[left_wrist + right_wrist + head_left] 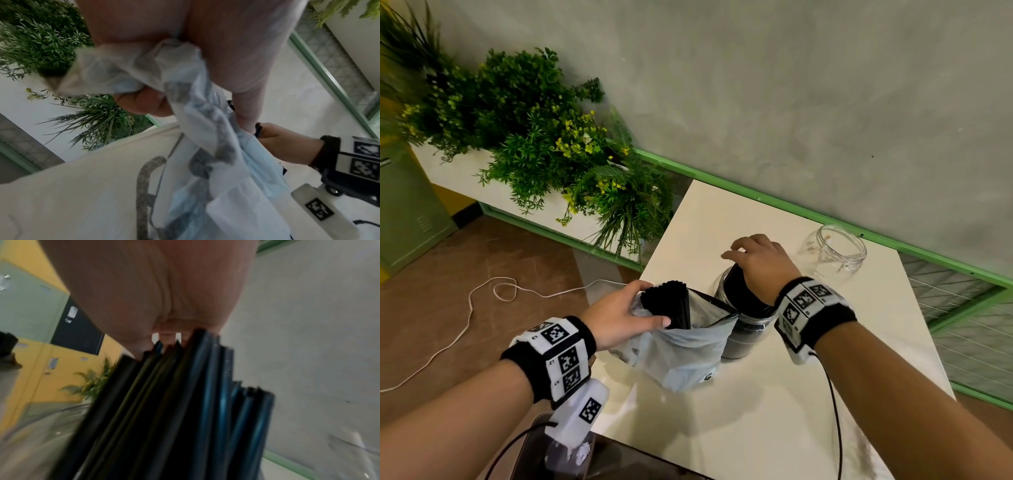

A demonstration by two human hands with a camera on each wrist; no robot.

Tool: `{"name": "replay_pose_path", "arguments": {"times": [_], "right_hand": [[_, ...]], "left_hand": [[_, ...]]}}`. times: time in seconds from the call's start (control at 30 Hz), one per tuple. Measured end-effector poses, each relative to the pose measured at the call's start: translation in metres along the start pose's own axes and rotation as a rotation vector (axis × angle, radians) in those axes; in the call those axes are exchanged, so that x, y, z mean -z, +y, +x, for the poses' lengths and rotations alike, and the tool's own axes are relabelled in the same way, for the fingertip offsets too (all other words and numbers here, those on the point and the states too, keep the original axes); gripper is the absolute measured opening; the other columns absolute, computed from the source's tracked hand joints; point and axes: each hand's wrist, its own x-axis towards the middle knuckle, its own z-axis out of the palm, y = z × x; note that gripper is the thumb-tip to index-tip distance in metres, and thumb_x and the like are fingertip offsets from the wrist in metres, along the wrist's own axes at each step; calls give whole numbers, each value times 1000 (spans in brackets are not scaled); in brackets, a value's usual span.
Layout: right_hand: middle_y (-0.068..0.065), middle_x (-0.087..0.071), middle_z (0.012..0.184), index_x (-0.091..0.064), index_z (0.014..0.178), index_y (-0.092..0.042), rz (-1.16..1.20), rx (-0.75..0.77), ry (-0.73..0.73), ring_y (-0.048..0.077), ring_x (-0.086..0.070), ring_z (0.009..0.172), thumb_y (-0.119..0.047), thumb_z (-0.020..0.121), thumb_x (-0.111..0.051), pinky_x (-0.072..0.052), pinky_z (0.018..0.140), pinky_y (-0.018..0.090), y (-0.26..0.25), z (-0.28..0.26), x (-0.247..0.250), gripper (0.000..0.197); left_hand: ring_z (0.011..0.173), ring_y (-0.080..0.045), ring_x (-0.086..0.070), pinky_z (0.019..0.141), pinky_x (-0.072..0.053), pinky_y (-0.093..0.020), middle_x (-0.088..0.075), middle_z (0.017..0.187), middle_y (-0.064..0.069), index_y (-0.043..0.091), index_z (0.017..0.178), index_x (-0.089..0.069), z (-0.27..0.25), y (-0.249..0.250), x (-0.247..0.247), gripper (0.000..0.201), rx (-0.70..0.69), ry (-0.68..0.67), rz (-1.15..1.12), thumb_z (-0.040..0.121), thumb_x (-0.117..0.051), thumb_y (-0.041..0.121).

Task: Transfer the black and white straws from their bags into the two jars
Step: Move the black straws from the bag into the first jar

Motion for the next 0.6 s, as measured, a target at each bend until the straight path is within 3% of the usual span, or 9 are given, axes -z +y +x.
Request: {"name": "replay_pose_path", "arguments": {"times": [0.1,0.23,0.4,0.53,0.6], "right_hand": [[-1,-51,127,-58,126,-26,-77,-5,-144,25,-40,119,-11,93,-44,-38,91,35,4,8,6,38],[4,-56,116,-64,116,-15,12,-65,-136,25,-45,108,-11,94,-47,-46,85,38,11,10,7,29],[8,-59,110,-69,107,-9,166,-95,21,28,-53,105,-11,94,-51,-42,82,31,17,4,10,22],[7,-63,104,-71,96,-9,273,-158,203,27,-56,99,-11,91,-57,-42,78,31,26,-6,13,15],[7,-64,98,-72,92,-8,334,-185,307,27,-59,90,-6,88,-60,-45,74,32,33,-13,15,12]], "left_hand": [[108,-9,-56,93,-46,-30,-60,118,8,26,124,-44,-1,-2,1,98,0,-4,-21,45,-60,81],[107,-9,-57,88,-46,-27,-60,118,8,26,127,-43,-2,-4,2,97,4,0,-4,47,-57,79],[106,-11,-57,89,-47,-29,-60,117,7,26,128,-43,-2,-3,2,94,7,5,25,51,-59,78],[106,-11,-57,86,-45,-27,-60,119,6,24,128,-43,-1,-4,1,75,-3,12,25,69,-71,61],[107,-9,-56,87,-45,-26,-60,119,7,25,128,-43,-1,-3,2,84,-6,1,14,62,-70,70]]}}
